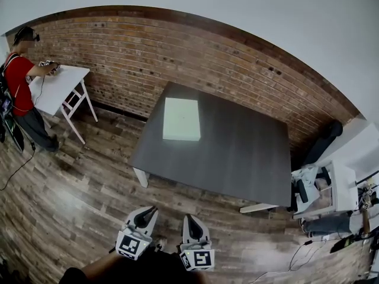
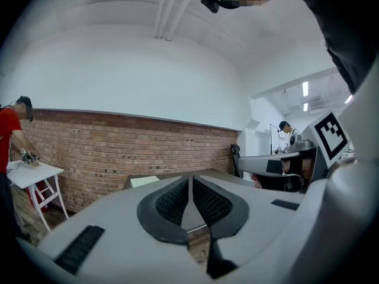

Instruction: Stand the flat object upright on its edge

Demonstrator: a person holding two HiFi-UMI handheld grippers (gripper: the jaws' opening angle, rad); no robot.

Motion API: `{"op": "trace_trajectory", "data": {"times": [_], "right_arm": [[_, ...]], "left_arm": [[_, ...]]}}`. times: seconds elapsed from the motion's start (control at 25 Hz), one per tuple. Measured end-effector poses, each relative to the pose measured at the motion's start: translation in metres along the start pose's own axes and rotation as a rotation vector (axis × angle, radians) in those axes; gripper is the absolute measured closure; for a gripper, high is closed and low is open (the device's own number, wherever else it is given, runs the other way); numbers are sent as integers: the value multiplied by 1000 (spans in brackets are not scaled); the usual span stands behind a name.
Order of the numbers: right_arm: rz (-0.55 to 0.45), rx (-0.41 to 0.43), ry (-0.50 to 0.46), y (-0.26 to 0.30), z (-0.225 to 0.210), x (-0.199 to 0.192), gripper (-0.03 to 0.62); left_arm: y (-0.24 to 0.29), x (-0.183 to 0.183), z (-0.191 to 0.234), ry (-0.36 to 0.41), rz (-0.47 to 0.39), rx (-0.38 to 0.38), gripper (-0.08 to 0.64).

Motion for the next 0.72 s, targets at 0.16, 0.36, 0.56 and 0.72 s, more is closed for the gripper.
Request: {"op": "trace_trajectory", "data": {"times": [0.16,0.36,0.56,0.72], "right_arm": [[9,-8,-3,11,-14,-1,568],[9,-19,-13,37,-30,12,568],[4,-32,-20,74,-44,27,568],[8,-46,-20,109,-52,38,568]], "left_arm": [[22,1,4,15,11,-1,512],[48,14,25,27,-6,-2,512],[81,24,54,18,-9,-10,512],[107,35,80,11,-12,-24,512]]}}
Point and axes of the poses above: the fingertips, and each gripper's own axes: y forward along the fingers, z to its left, x out of its top, the point moved 6 cm from there along -y, backward along the fingers, and after that the axes turned 14 degrees about z, right-handed, at the moved point
